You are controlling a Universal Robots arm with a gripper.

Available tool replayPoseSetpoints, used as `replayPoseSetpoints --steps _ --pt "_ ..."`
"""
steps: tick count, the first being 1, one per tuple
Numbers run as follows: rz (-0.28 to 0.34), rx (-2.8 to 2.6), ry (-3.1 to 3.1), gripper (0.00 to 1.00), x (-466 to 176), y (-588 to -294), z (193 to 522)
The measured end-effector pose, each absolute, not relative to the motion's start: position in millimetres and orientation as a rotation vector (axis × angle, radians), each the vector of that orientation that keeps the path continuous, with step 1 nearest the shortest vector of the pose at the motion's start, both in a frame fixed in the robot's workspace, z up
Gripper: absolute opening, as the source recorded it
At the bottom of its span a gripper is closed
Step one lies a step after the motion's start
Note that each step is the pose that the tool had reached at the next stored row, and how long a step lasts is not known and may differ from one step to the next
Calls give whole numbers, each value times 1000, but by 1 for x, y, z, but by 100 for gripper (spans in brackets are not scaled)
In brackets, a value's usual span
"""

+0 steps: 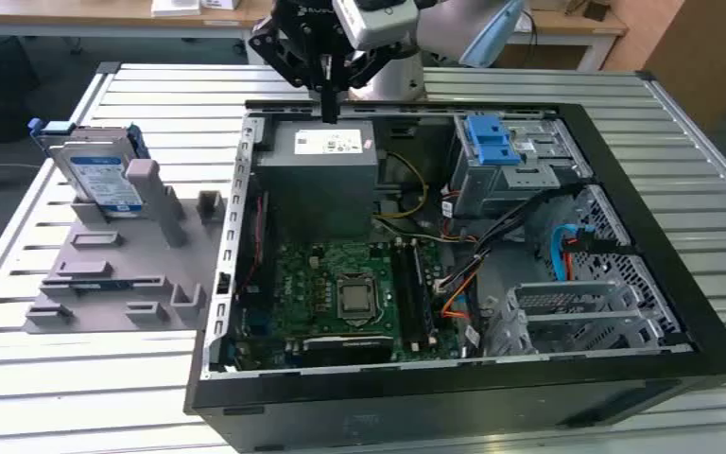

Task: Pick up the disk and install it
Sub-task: 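Reach for the disk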

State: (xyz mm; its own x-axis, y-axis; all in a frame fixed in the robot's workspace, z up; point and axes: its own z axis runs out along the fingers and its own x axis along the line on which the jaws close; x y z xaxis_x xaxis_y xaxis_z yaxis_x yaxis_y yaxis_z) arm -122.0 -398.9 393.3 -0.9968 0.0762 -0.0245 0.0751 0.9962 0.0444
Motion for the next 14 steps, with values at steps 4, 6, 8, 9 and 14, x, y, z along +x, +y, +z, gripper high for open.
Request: replayPoseSetpoints --steps 4,6,8,9,14 --pt "68 118 3112 11 -122 -399 393" --pt "68 118 3113 11 -122 -399 393" --pt "68 118 3112 11 -123 -399 393" --pt "68 118 3112 11 -123 -399 393" --pt "68 118 3114 11 -136 -399 388"
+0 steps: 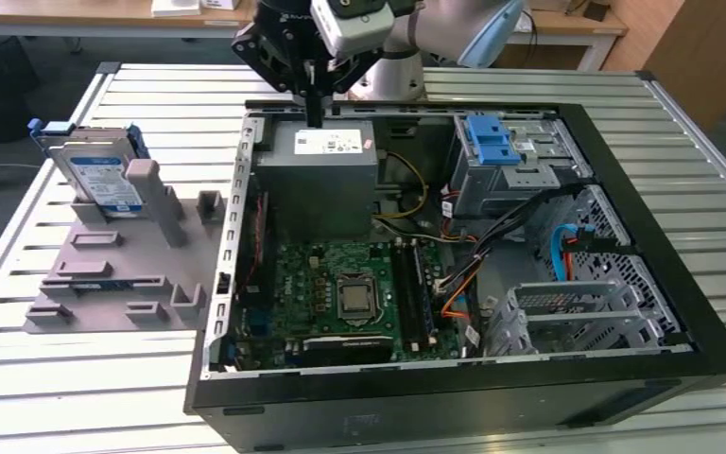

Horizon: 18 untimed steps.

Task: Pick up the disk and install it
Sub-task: 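Reach for the disk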

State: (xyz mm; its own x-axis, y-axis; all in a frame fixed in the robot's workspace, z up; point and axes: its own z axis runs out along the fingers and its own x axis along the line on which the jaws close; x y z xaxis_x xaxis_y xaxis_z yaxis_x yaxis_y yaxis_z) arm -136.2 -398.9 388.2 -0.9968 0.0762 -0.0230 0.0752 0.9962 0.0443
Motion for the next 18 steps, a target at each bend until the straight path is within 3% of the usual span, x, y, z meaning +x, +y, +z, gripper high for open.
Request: replayPoseSetpoints --steps 18 --pt "68 118 3114 11 -140 -399 387"
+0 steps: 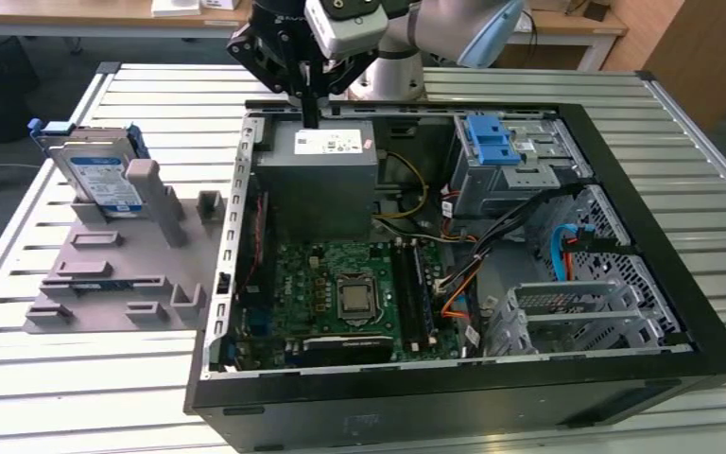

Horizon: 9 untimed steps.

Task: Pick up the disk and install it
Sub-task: 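Reach for the disk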

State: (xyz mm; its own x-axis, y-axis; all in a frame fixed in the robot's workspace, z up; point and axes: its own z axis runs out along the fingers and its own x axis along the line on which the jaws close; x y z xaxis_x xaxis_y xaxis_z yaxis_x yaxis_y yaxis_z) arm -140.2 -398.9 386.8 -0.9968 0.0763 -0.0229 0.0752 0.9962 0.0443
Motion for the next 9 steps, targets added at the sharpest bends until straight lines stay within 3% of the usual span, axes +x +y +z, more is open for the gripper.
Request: replayPoseSetpoints --steps 9 --pt "68 118 3114 11 -142 -399 387"
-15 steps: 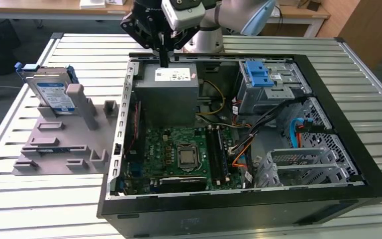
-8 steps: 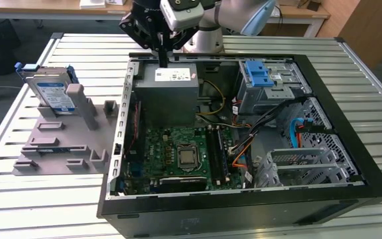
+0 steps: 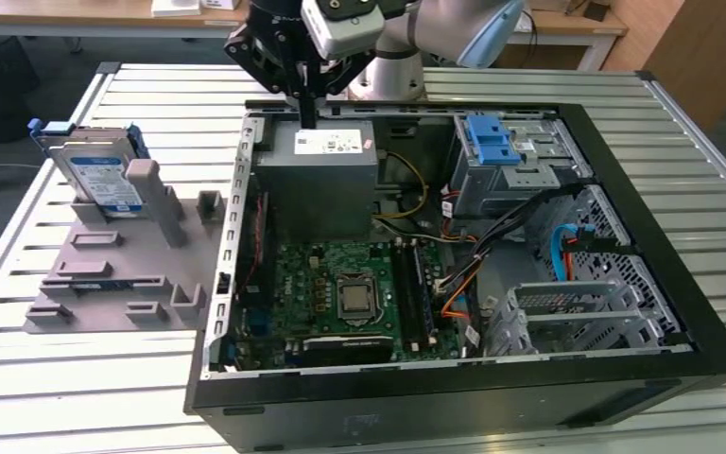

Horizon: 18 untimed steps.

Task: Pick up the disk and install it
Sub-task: 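Reach for the disk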

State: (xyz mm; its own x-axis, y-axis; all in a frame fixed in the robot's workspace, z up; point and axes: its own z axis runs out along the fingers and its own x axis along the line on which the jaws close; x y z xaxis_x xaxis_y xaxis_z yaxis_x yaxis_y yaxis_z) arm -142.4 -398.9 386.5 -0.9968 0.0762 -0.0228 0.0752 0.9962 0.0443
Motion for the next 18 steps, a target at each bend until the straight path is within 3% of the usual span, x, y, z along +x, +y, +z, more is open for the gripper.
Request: replayPoseSetpoints --steps 18 --pt "68 118 3114 11 -147 -399 386"
